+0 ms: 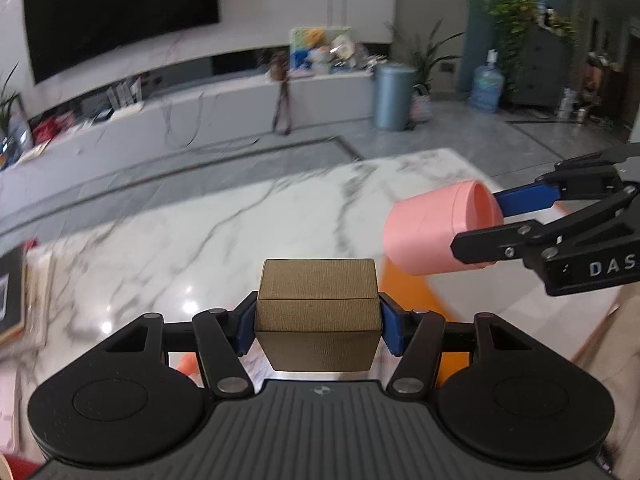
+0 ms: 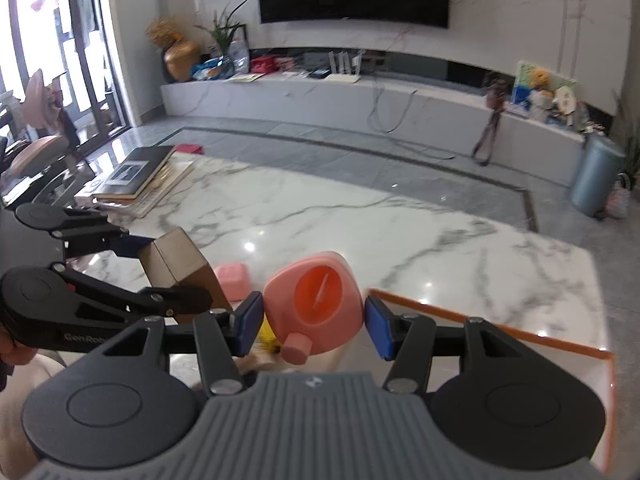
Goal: Organize rigid objects
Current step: 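Carry the cube and pink cup into the orange box and release both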
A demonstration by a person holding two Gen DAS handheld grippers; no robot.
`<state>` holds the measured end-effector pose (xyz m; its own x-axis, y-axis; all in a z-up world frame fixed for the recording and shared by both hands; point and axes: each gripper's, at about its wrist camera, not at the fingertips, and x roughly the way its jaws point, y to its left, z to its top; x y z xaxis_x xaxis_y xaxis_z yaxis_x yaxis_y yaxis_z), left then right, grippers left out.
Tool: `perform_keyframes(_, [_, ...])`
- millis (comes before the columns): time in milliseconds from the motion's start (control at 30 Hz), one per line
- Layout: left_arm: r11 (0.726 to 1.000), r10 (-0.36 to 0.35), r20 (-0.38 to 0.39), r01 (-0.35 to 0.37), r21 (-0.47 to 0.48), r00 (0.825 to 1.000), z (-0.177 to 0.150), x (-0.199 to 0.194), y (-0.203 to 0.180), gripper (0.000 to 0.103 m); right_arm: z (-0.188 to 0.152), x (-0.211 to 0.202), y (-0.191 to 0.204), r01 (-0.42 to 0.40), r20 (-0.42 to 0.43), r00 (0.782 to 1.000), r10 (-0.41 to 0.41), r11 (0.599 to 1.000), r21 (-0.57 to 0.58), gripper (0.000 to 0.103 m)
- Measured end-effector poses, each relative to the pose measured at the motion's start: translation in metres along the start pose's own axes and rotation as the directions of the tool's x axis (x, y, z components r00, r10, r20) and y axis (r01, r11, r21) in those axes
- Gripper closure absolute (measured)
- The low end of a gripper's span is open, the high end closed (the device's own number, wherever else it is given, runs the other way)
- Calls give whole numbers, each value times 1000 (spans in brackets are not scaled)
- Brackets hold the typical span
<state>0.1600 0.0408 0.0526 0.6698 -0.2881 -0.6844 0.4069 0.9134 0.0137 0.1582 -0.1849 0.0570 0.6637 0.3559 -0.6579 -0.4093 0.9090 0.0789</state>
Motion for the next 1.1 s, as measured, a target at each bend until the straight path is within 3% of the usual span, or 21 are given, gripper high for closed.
perform_keyframes(167, [995,-73,28,71,69,997,19,7,-40,35,-11,-28,-33,71,-7,997,-71,997,9,48])
perform_keyframes(300, [981,-139,26,134,141,990,30,22,-74,35,-29,-34,-63,128,-59,990,-127,992,18,48])
perform_keyframes(567, [927,-225,-66,234,293,972,26,72,-118,35,-67,-14,-93,154,-186,971,-149,988,12,48])
perform_keyframes(900, [888,-199,-209,266,375,957,13,127,-122,35,-81,27,-101,105,-264,959,-99,994,7,48])
perform_keyframes(1100, [843,-157,-232,253,475,960,-4,138,-125,34,-89,51,-104,85,-318,945,-80,996,3,47])
